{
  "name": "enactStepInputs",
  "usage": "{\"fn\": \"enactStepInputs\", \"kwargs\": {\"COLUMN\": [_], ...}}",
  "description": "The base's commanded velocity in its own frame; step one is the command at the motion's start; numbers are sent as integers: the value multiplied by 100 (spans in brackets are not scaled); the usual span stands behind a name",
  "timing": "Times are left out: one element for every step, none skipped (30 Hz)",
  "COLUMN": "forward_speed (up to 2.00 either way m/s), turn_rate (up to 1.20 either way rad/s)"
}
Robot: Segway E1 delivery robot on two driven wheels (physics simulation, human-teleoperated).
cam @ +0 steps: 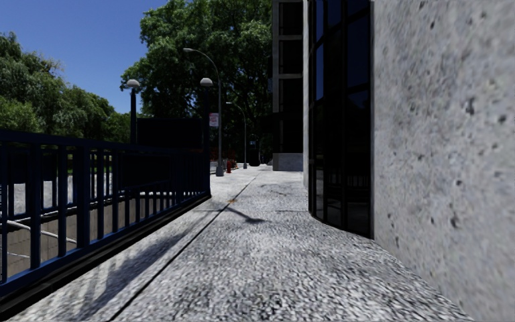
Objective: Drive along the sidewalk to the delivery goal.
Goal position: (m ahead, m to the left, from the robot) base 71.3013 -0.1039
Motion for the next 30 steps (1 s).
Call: {"fn": "enactStepInputs", "kwargs": {"forward_speed": [200,200,200,200,200,200,200,200,200,200,200,200,200,200,200,200,200,200,200,200,200,200,200,200,200,200,200,200,200,200], "turn_rate": [0,0,0,0,0,0,-1,-11,-11,-18,-21,-21,-21,-11,0,0,0,0,0,0,0,0,0,0,0,0,0,0,0,0]}}
